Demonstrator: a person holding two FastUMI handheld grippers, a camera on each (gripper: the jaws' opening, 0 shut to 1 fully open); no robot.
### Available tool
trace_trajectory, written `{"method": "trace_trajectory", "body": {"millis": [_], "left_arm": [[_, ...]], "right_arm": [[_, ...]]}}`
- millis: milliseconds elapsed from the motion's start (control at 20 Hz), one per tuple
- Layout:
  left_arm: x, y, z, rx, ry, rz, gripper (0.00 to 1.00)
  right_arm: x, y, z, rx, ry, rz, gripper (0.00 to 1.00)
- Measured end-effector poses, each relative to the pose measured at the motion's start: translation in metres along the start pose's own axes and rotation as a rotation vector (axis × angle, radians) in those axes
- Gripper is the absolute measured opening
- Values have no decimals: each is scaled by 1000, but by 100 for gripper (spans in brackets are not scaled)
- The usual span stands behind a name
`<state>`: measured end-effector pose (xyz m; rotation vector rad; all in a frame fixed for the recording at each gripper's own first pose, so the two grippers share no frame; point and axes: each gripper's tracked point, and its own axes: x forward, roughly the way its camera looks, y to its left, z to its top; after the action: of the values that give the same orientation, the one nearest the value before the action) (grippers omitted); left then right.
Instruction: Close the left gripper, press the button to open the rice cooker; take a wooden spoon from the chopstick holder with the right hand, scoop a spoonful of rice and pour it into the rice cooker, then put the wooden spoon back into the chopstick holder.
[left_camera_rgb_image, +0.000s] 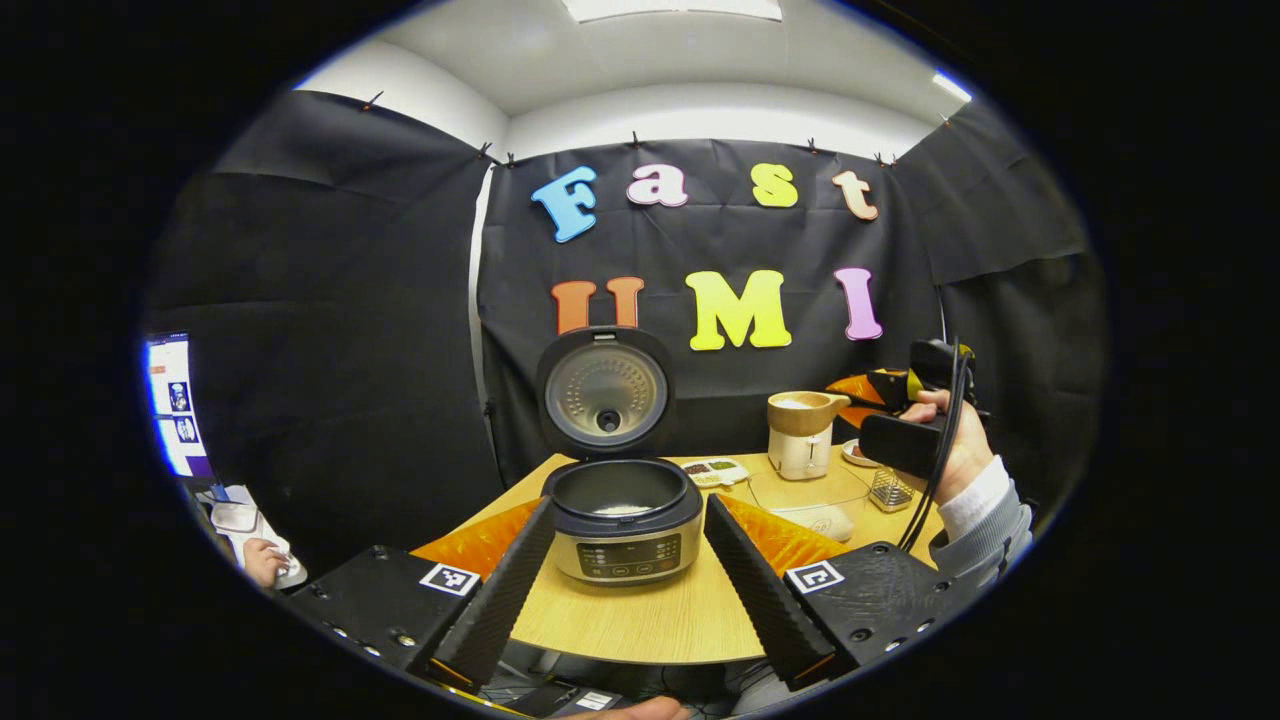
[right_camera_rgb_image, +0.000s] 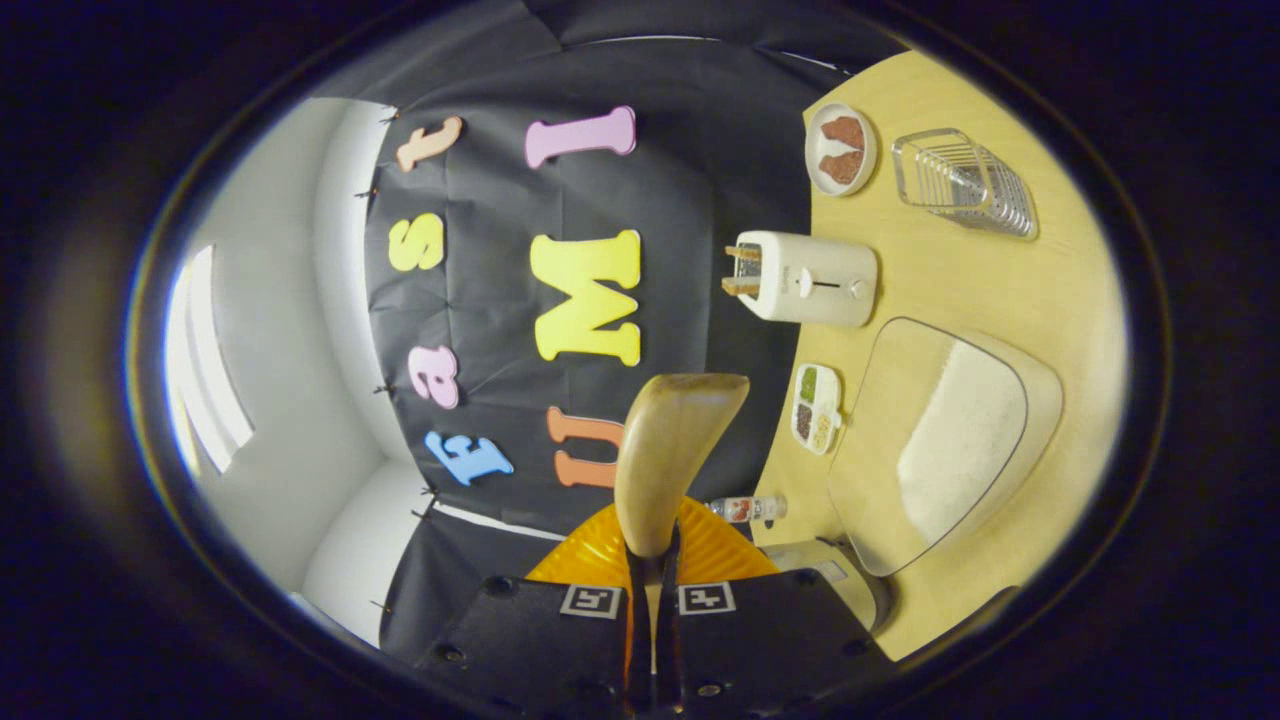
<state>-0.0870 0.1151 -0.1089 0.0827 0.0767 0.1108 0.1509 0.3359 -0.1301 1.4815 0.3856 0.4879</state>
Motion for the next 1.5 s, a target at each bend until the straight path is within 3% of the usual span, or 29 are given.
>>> {"method": "trace_trajectory", "body": {"millis": [300,500,650,850,1150,1350,1500], "left_arm": [[-16,29,-9,-47,-7,15,96],[-20,44,-16,-73,1,14,96],[-22,52,-22,-75,5,23,96],[-22,56,-27,-80,12,25,97],[-19,58,-36,-81,31,31,97],[-20,59,-39,-91,32,31,97],[-18,59,-44,-85,41,34,98]], "right_arm": [[46,-1,-71,-171,69,-51,7],[81,0,-110,-394,118,-79,7],[102,7,-117,-607,90,-86,7],[116,17,-129,-833,72,-76,7],[127,16,-164,-1038,101,-54,8],[131,22,-183,-1293,82,-8,8],[132,18,-200,-1376,95,29,7]]}}
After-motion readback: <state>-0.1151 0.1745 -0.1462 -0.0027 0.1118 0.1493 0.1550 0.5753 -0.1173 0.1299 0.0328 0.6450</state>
